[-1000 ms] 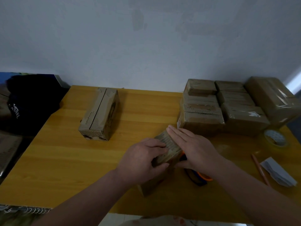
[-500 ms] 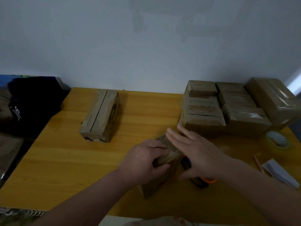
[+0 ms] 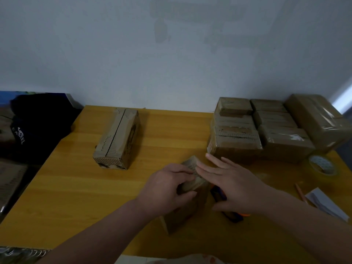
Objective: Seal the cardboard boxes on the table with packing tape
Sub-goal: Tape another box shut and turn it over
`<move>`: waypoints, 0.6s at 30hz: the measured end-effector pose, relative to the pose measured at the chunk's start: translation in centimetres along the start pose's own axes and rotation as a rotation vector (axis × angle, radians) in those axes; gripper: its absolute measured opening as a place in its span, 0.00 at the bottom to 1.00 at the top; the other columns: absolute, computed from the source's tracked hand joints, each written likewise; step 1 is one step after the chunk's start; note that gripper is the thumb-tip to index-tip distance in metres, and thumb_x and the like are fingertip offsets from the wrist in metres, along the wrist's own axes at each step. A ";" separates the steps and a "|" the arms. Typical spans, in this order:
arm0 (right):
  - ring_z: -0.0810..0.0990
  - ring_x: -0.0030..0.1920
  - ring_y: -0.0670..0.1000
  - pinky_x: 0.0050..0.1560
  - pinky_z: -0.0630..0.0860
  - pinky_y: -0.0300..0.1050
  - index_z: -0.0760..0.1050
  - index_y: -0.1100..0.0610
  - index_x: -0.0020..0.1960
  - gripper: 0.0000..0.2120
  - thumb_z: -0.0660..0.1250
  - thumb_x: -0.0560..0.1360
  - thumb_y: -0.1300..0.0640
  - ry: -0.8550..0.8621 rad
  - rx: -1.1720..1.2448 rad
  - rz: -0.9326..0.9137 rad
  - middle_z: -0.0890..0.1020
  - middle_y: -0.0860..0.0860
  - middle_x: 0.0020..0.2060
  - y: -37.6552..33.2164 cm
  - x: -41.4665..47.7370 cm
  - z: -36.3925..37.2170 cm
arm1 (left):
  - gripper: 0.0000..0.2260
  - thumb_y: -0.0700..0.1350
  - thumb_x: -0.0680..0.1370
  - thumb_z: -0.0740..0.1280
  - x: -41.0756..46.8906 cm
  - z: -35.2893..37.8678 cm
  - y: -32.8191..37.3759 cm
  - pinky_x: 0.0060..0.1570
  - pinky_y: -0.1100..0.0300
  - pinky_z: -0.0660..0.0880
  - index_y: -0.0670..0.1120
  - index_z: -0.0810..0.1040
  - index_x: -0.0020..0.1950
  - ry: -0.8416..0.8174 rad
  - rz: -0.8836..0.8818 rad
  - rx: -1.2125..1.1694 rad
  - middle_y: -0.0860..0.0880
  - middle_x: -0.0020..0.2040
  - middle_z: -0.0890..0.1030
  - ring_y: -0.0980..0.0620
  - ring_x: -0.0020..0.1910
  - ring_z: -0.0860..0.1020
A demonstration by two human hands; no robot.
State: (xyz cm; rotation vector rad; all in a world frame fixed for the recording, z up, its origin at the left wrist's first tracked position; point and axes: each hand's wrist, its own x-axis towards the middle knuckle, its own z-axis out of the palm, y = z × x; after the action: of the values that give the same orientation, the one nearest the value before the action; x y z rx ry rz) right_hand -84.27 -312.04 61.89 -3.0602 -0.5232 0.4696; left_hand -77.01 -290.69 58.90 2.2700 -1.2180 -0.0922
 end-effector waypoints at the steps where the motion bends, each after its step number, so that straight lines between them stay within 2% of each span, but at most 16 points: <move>1: 0.29 0.74 0.45 0.73 0.35 0.46 0.34 0.46 0.76 0.47 0.65 0.73 0.36 0.035 0.015 0.013 0.37 0.40 0.75 0.1 0.1 0.0 | 0.24 0.62 0.71 0.64 0.2 -0.2 -0.4 0.54 0.63 0.74 0.49 0.81 0.58 0.003 -0.028 -0.021 0.54 0.58 0.79 0.56 0.58 0.76; 4: 0.36 0.76 0.42 0.74 0.45 0.43 0.42 0.47 0.78 0.43 0.66 0.75 0.39 0.120 0.121 0.047 0.44 0.40 0.77 -0.1 0.3 0.1 | 0.25 0.64 0.69 0.65 0.4 -0.7 -0.8 0.57 0.61 0.72 0.50 0.79 0.60 -0.020 -0.075 -0.029 0.55 0.61 0.74 0.56 0.60 0.71; 6: 0.44 0.76 0.40 0.74 0.54 0.42 0.53 0.48 0.77 0.37 0.67 0.75 0.41 0.196 0.189 0.054 0.53 0.39 0.76 -0.3 0.2 0.0 | 0.24 0.61 0.70 0.70 0.5 -0.8 -0.6 0.56 0.63 0.70 0.51 0.75 0.61 -0.031 -0.102 -0.022 0.55 0.62 0.68 0.56 0.60 0.69; 8: 0.56 0.74 0.39 0.73 0.61 0.43 0.64 0.47 0.74 0.30 0.68 0.75 0.42 0.235 0.264 0.076 0.63 0.39 0.73 -0.4 0.1 -0.4 | 0.29 0.60 0.69 0.72 0.7 -0.8 -0.6 0.58 0.64 0.68 0.50 0.70 0.66 -0.040 -0.149 0.006 0.54 0.64 0.65 0.56 0.62 0.67; 11: 0.76 0.60 0.40 0.63 0.74 0.45 0.79 0.48 0.61 0.19 0.68 0.74 0.42 0.356 0.462 0.176 0.79 0.40 0.61 -0.4 0.2 -0.8 | 0.41 0.61 0.68 0.73 1.7 -1.5 -0.4 0.59 0.61 0.68 0.48 0.60 0.74 -0.140 -0.296 0.007 0.53 0.65 0.69 0.53 0.63 0.69; 13: 0.81 0.49 0.42 0.51 0.79 0.44 0.81 0.50 0.54 0.16 0.64 0.75 0.41 0.438 0.609 0.334 0.83 0.44 0.49 -0.5 0.9 -1.6 | 0.38 0.60 0.68 0.74 2.2 -2.1 -0.1 0.54 0.59 0.72 0.49 0.64 0.72 -0.190 -0.357 -0.026 0.54 0.60 0.73 0.54 0.57 0.72; 15: 0.81 0.47 0.46 0.44 0.79 0.43 0.76 0.53 0.62 0.23 0.58 0.78 0.37 0.304 0.796 0.564 0.81 0.48 0.50 -0.8 1.8 -2.8 | 0.33 0.59 0.67 0.74 2.4 -2.9 0.3 0.52 0.57 0.74 0.50 0.68 0.68 -0.136 -0.358 -0.018 0.53 0.58 0.75 0.54 0.55 0.73; 17: 0.83 0.46 0.52 0.42 0.80 0.44 0.68 0.51 0.69 0.29 0.54 0.77 0.32 0.047 1.120 0.724 0.79 0.53 0.56 -1.0 2.7 -3.8 | 0.36 0.60 0.67 0.73 2.5 -3.7 0.9 0.55 0.57 0.74 0.53 0.65 0.71 -0.063 -0.343 0.070 0.54 0.62 0.73 0.54 0.58 0.72; 18: 0.84 0.46 0.55 0.44 0.82 0.47 0.67 0.49 0.67 0.29 0.53 0.76 0.30 -0.023 1.281 0.741 0.78 0.56 0.58 -1.0 3.0 -4.2 | 0.39 0.60 0.67 0.73 2.5 -3.9 1.3 0.57 0.58 0.73 0.53 0.62 0.73 -0.019 -0.317 0.146 0.54 0.64 0.71 0.54 0.61 0.71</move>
State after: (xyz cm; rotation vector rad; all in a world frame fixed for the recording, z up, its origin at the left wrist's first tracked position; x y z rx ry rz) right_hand -80.64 -309.93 65.09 -1.8574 0.7042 0.5233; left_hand -75.29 -291.47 63.31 2.5803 -0.8890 -0.1474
